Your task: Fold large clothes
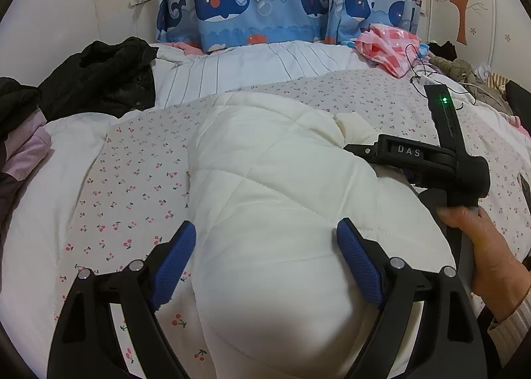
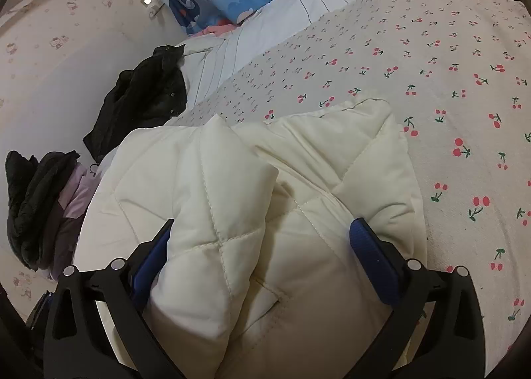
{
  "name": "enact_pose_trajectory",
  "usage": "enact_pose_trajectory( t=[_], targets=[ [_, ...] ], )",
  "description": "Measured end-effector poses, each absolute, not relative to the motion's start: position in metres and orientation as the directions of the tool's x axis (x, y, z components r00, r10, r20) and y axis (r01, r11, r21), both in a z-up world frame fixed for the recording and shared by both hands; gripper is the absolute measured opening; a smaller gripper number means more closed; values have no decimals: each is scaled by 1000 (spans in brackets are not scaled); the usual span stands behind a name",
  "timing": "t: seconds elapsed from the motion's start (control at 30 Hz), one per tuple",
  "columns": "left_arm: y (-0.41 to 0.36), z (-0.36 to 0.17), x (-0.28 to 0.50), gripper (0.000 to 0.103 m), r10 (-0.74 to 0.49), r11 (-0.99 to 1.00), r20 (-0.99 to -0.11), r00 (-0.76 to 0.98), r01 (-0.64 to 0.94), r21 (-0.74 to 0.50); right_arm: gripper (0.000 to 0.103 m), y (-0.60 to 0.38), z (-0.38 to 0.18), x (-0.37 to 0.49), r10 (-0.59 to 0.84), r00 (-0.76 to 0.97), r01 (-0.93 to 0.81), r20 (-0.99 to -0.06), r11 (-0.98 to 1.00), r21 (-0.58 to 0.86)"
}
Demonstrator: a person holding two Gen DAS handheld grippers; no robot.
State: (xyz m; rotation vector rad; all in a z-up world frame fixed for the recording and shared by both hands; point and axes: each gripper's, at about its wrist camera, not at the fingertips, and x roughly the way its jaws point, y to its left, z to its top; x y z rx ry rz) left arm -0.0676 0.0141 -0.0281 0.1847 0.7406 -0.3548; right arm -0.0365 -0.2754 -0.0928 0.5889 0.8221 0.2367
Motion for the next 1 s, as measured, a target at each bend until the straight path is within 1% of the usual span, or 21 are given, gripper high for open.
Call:
enact_pose_trajectory(
  t=[0.1, 0.17, 0.23, 0.3, 0.33, 0.37, 0.4, 0.43, 0.47, 0.53, 0.57, 0.6, 0.67, 0.7, 0.73, 0.77, 0.8, 0.83, 0.87, 0.93, 1.0],
  targets=[
    [12, -29, -66, 83, -252, 925, -689, 679, 379, 36, 97, -274, -87, -37, 402, 661, 26, -633, 831, 555],
    [12, -30, -66, 83, -248, 926, -691, 679, 375, 37, 97, -267, -66, -46, 314, 680, 42, -663, 885, 463],
    [14, -31, -65, 83, -244, 931, -693, 678, 364, 28, 97, -256, -35, -68, 219, 738, 33, -638, 933, 358],
    [19, -33, -63, 84, -249, 935, -697, 673, 353, 7, 97, -242, -4, -103, 195, 773, -11, -603, 956, 294],
    [21, -33, -62, 84, -255, 936, -700, 667, 351, -6, 97, -236, 2, -118, 181, 776, -20, -604, 965, 263],
    [22, -34, -61, 84, -262, 937, -703, 661, 348, -22, 97, -230, 1, -127, 149, 766, -10, -625, 975, 221],
    [23, -34, -60, 84, -266, 937, -705, 658, 347, -29, 97, -221, -10, -133, 76, 719, 22, -691, 991, 132],
    [24, -34, -60, 84, -268, 937, -706, 655, 347, -34, 97, -215, -22, -133, 38, 674, 32, -738, 996, 80],
    [24, -34, -59, 84, -272, 936, -709, 650, 350, -39, 97, -214, -45, -132, 29, 616, 30, -787, 998, 60],
    [26, -32, -59, 84, -317, 922, -719, 618, 379, -80, 97, -232, -67, -132, 108, 587, 66, -802, 981, 180],
    [33, -26, -60, 84, -334, 923, -700, 632, 370, -106, 97, -241, -67, -131, 138, 564, 99, -815, 968, 232],
    [39, -22, -60, 84, -340, 926, -686, 644, 356, -125, 97, -247, -61, -135, 134, 569, 125, -811, 961, 246],
    [62, -18, -54, 84, -335, 940, -663, 669, 289, -183, 97, -247, -45, -144, 56, 622, 144, -781, 972, 185],
    [70, -22, -47, 84, -324, 945, -675, 663, 253, -205, 97, -248, -44, -144, 20, 622, 169, -783, 973, 160],
    [76, -34, -36, 86, -336, 942, -710, 619, 227, -248, 97, -250, -49, -142, 18, 610, 185, -792, 969, 165],
    [78, -50, -27, 88, -388, 922, -736, 554, 225, -316, 97, -252, -65, -134, 33, 575, 207, -818, 961, 185],
    [78, -59, -23, 89, -437, 899, -733, 521, 225, -376, 97, -253, -82, -126, 80, 540, 216, -838, 949, 230],
    [77, -67, -21, 89, -501, 864, -721, 479, 227, -450, 97, -260, -104, -119, 182, 527, 246, -830, 902, 354],
    [73, -67, -23, 89, -511, 859, -718, 473, 244, -450, 97, -261, -110, -118, 207, 552, 246, -807, 885, 395],
    [67, -56, -32, 89, -477, 879, -716, 509, 281, -385, 97, -253, -109, -113, 244, 581, 211, -776, 876, 434],
    [73, -48, -36, 89, -473, 881, -702, 532, 273, -387, 95, -235, -107, -99, 306, 582, 174, -754, 858, 483]
  ],
)
